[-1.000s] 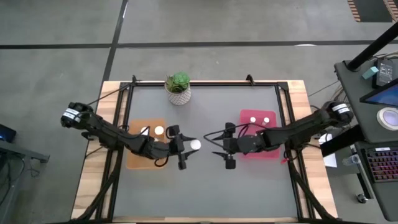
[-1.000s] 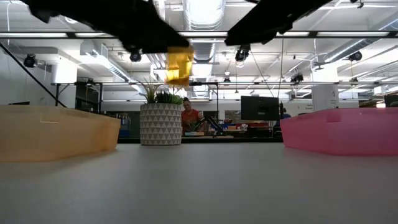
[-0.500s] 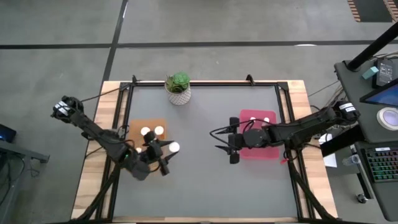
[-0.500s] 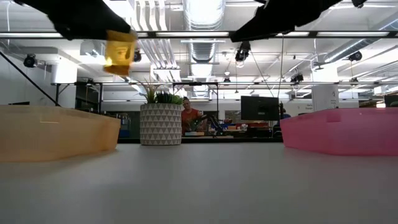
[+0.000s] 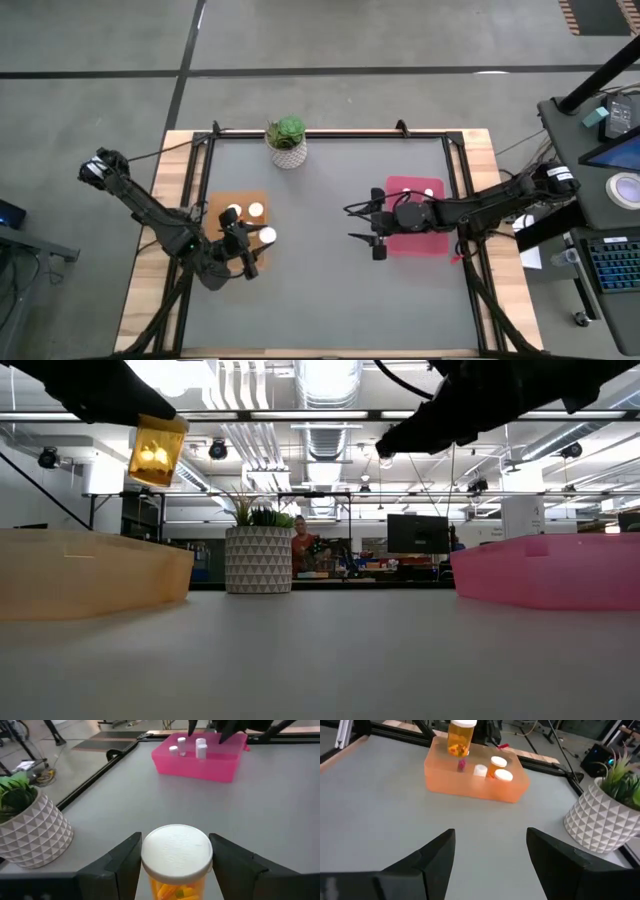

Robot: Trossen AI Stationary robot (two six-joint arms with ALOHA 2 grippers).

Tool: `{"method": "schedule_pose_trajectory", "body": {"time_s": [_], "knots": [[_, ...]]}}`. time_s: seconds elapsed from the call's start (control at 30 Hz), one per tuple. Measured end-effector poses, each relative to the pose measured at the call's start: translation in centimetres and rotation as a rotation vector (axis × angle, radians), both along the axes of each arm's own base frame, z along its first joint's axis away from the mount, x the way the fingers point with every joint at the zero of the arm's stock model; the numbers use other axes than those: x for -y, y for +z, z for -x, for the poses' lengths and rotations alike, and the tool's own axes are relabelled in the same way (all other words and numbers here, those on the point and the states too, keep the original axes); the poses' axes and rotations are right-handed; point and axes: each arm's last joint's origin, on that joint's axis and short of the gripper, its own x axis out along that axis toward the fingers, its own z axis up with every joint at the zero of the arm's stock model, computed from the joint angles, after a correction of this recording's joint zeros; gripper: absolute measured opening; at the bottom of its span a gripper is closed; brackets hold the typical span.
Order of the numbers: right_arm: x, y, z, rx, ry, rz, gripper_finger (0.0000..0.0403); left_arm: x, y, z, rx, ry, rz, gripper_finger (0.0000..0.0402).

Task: Pick and place medicine bottles into bin by pill shape (circle, oval)
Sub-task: Put the orange capsule bottle into the orange bin

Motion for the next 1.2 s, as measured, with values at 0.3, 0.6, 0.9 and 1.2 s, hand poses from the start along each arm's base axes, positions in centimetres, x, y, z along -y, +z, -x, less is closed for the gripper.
{"method": "schedule_pose_trajectory", "body": {"time_s": [0.3, 0.6, 0.9, 1.2], "knots": [[0.1, -0.7, 0.8, 0.014, -0.012, -0.04, 0.0235, -1.7, 1.7, 2.4, -0.043, -0.088, 0.112, 0.0192], [0.2, -0.5, 1.1, 0.035, -0.016, -0.059, 0.0235, -3.2, 1.7, 4.3, -0.16, -0.12, 0.13, 0.0192], [0.2, -0.3, 1.1, 0.055, -0.013, -0.046, 0.0235, -3.7, 1.8, 5.5, -0.237, -0.206, 0.218, 0.0192], [0.2, 0.3, 0.8, 0.098, -0.012, -0.051, 0.0235, -3.3, 0.3, 4.8, -0.257, -0.147, 0.159, 0.0193]]}}
